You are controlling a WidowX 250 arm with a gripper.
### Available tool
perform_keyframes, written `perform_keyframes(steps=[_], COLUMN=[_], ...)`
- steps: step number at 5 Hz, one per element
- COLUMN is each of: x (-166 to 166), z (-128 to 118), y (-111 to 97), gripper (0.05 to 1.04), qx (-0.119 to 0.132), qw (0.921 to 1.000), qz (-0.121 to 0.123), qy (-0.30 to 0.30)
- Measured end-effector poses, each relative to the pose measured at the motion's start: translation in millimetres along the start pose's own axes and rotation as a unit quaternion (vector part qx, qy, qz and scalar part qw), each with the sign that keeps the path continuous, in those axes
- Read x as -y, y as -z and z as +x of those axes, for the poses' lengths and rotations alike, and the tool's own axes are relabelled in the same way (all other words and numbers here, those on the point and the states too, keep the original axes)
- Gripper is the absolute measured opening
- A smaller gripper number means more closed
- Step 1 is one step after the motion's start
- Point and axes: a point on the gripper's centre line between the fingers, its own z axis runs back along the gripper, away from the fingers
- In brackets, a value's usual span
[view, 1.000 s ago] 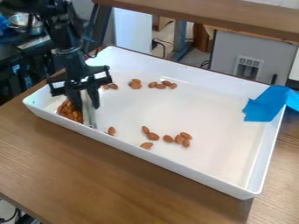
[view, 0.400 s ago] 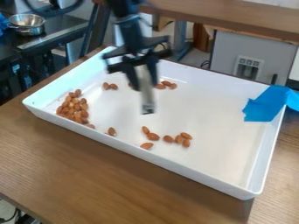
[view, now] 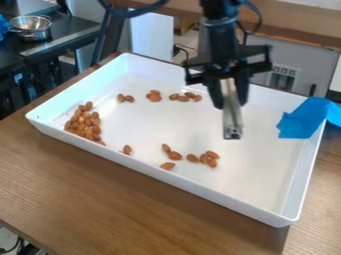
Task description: Sweep into pile
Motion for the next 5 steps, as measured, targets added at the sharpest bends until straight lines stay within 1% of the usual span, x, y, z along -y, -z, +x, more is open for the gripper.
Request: perform_keyframes(steps=[1, 2, 3, 4, 5], x=[13, 13, -2, -19, -27], z=[-4, -5, -12, -25, -30], y=[20, 32, 47, 64, 66], gripper=[0.368, 0.368, 0.368, 0.368, 0.368], qx=[-0.006, 0.008, 0.005, -0.007, -0.002], qw=[0.9991, 0.9982, 0.9967, 0.9944, 0.9931], qz=[0.022, 0.034, 0.053, 0.072, 0.076], qy=[0.035, 0.048, 0.060, 0.077, 0.089])
